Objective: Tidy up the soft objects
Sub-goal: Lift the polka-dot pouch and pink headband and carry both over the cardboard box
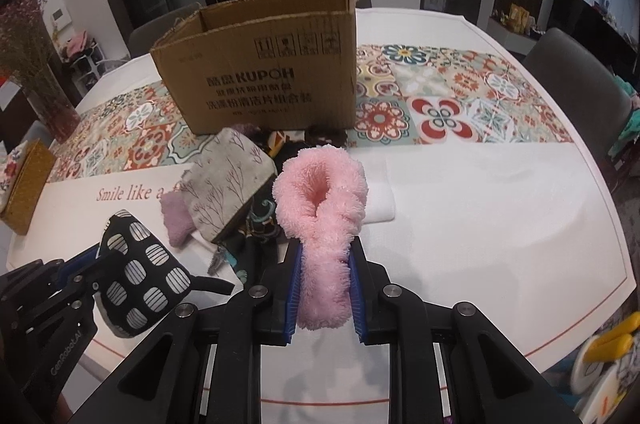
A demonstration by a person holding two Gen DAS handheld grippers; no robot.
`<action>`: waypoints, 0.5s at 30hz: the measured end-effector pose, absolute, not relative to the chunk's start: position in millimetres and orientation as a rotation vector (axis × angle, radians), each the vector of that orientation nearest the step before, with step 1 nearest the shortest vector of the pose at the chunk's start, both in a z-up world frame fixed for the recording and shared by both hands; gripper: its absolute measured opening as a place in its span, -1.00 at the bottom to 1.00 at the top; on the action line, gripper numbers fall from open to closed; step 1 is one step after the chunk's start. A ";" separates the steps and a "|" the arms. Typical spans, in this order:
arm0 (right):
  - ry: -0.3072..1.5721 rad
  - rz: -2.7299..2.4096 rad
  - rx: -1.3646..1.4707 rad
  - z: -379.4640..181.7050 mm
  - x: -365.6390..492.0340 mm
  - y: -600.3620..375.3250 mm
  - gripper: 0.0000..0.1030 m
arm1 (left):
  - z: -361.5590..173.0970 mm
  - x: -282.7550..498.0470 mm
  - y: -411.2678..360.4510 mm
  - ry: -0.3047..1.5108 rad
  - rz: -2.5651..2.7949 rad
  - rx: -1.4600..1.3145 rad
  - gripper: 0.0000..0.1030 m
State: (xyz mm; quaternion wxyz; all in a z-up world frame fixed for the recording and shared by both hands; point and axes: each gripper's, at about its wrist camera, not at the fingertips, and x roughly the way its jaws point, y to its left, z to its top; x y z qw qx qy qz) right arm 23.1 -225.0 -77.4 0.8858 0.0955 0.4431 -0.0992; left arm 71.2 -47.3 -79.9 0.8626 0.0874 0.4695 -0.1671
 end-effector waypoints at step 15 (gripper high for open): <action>0.790 -0.192 0.146 -22.0 34.9 -218.3 -0.56 | -31.0 79.7 -41.2 0.849 -0.343 0.151 -0.75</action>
